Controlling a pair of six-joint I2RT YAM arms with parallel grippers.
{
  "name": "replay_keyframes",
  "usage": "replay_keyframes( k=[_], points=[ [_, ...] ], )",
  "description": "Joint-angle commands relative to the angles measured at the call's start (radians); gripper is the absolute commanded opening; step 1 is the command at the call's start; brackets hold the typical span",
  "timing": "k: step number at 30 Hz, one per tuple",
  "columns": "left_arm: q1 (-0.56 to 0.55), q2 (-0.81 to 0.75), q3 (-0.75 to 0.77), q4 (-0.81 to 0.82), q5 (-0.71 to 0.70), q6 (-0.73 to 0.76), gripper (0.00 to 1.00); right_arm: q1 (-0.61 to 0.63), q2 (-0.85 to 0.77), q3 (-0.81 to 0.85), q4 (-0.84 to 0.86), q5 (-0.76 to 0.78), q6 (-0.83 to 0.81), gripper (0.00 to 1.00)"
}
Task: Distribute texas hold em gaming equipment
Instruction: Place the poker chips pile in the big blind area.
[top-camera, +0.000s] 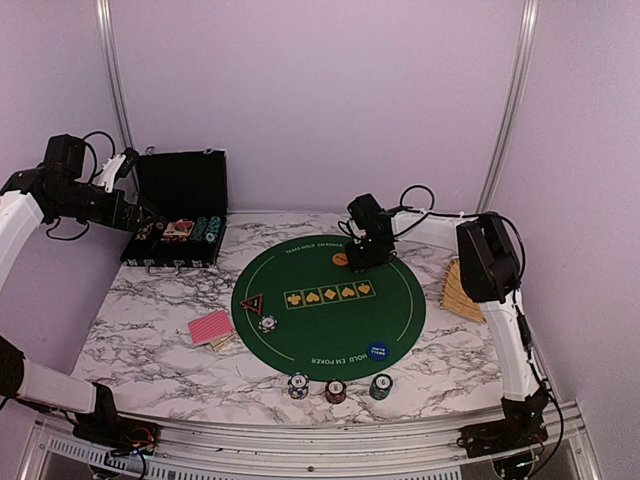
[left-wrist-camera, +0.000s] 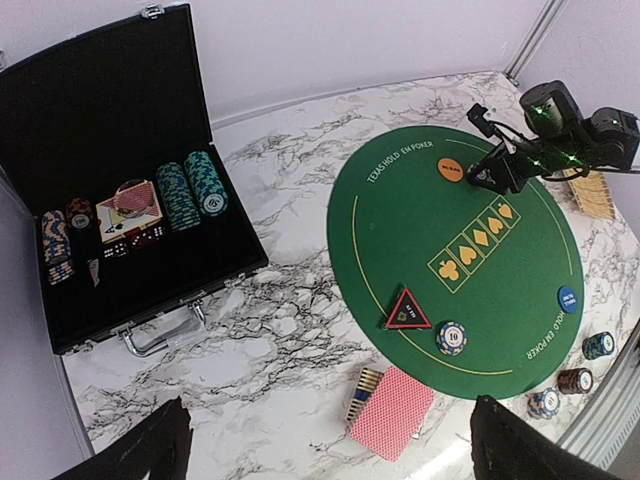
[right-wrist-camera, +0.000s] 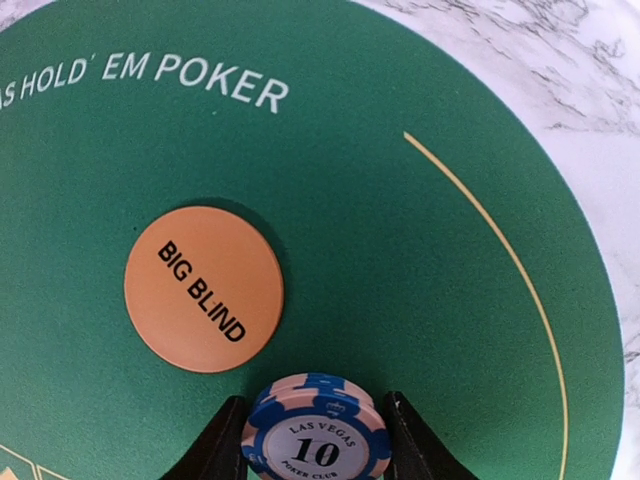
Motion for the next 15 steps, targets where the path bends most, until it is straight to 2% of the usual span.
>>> replay_keyframes(
  k=[1,3,5,11,15],
  points=[
    [-0.003,-0.012,0.013,-0.022,-0.005,0.015,0.99,-0.001,0.009,0.037,-0.004,-0.007,0.006,0.55],
    [-0.004,-0.012,0.015,-0.023,-0.006,0.014,0.99,-0.001,-0.01,0.033,-0.011,0.007,0.004,0.67],
    [-0.003,-0.013,0.017,-0.022,-0.005,0.012,0.99,-0.001,-0.029,0.036,-0.019,0.018,0.001,0.72],
    [-0.004,-0.02,0.019,-0.025,-0.005,0.011,0.99,0.027,-0.12,0.06,-0.056,0.06,-0.014,0.76],
    [-0.004,-0.024,0.02,-0.027,-0.003,0.011,0.99,0.113,-0.207,0.048,-0.087,0.105,-0.036,0.78]
  ],
)
